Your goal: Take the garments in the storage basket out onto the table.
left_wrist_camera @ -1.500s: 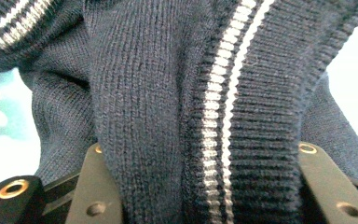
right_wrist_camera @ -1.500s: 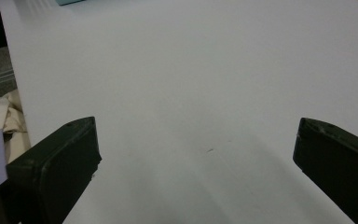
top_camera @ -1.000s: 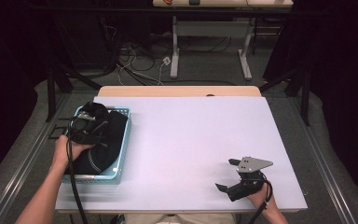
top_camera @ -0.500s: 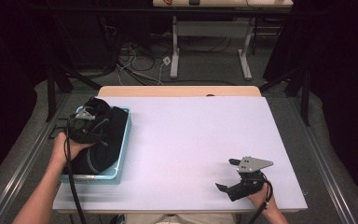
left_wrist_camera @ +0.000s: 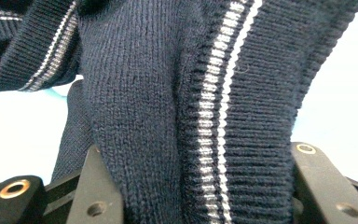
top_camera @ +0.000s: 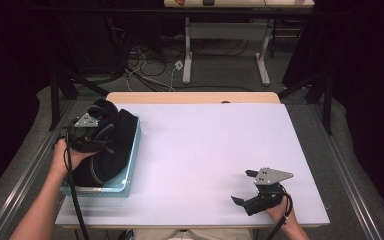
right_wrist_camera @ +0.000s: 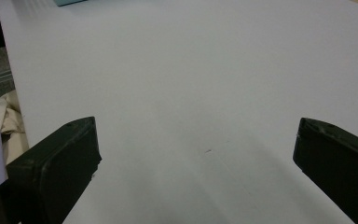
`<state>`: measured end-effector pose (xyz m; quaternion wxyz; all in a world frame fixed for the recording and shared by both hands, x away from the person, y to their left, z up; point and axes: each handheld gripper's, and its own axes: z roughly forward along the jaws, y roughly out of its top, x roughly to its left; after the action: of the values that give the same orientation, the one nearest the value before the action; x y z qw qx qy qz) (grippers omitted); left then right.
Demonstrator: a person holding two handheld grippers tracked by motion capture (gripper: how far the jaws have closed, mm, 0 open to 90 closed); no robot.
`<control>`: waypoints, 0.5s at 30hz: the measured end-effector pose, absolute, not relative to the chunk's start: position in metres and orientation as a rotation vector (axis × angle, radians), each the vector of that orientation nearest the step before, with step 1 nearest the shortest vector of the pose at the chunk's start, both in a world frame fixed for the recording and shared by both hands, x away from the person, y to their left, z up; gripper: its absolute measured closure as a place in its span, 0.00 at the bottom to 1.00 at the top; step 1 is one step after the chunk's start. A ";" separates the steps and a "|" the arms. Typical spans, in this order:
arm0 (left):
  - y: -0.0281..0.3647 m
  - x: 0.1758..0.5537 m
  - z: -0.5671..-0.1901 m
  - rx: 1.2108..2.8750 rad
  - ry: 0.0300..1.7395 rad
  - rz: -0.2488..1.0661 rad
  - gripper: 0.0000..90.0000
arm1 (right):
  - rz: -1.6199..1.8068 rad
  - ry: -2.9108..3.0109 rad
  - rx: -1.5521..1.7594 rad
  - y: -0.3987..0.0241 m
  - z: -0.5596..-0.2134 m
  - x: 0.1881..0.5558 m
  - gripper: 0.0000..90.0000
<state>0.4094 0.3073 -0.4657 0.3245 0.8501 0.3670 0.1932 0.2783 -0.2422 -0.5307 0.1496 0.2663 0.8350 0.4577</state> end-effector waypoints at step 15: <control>0.298 0.407 -0.440 2.235 0.843 0.556 0.58 | 1.313 2.399 0.758 -0.242 -0.531 0.279 0.00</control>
<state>0.4071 0.2976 -0.4405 0.3377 0.8578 0.3234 0.2133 0.2786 -0.2424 -0.5307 0.1511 0.2641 0.8357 0.4572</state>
